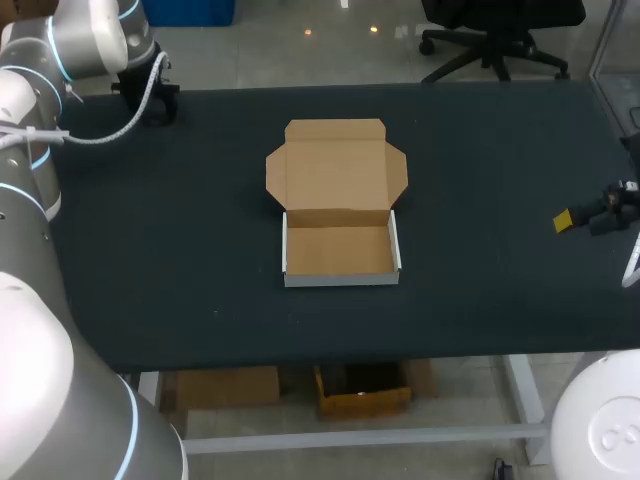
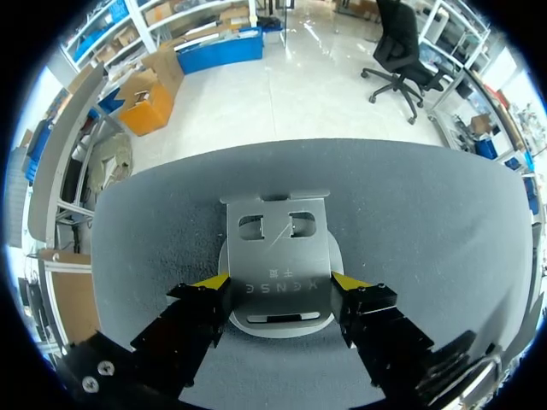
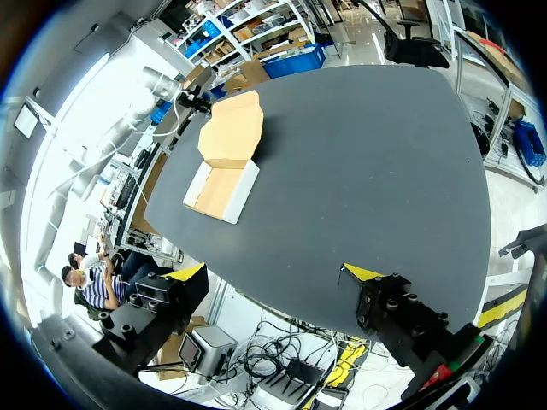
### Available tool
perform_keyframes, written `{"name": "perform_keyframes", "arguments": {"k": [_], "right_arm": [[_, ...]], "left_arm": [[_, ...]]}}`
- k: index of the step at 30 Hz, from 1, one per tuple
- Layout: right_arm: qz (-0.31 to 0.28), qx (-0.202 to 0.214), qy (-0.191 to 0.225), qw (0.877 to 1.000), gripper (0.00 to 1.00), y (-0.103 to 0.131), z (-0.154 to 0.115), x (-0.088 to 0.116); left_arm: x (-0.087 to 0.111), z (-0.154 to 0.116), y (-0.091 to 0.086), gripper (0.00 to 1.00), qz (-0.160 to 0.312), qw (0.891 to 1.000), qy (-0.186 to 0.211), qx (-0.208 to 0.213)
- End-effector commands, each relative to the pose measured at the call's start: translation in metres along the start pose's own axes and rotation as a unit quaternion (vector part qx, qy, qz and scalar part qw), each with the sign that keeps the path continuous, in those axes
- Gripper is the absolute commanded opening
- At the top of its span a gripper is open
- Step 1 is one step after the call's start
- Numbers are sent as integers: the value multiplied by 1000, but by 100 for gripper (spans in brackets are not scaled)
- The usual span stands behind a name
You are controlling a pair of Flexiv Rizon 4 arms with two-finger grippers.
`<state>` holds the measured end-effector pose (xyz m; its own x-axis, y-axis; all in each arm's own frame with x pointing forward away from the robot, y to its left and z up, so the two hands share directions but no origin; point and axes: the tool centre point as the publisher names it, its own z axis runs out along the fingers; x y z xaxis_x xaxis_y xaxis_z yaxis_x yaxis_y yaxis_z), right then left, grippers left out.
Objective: Assemble the packaging by folding the flat box into shape, placing the metal phone stand inside, and closing the box properly
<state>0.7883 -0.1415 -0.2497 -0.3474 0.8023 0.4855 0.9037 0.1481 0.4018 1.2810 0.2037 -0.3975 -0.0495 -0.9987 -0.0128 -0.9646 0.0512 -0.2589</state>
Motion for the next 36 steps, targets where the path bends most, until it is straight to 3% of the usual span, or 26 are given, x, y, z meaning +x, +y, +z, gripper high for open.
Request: {"name": "perform_keyframes", "arguments": {"k": [1,36], "right_arm": [[0,0,1,1000,100,-1,-2,0],[0,0,1,1000,100,-1,-2,0]], "left_arm": [[0,-2,-3,0,-2,993,-3,-120],[-5,-25,17,0,-7,996,-2,-90]]}}
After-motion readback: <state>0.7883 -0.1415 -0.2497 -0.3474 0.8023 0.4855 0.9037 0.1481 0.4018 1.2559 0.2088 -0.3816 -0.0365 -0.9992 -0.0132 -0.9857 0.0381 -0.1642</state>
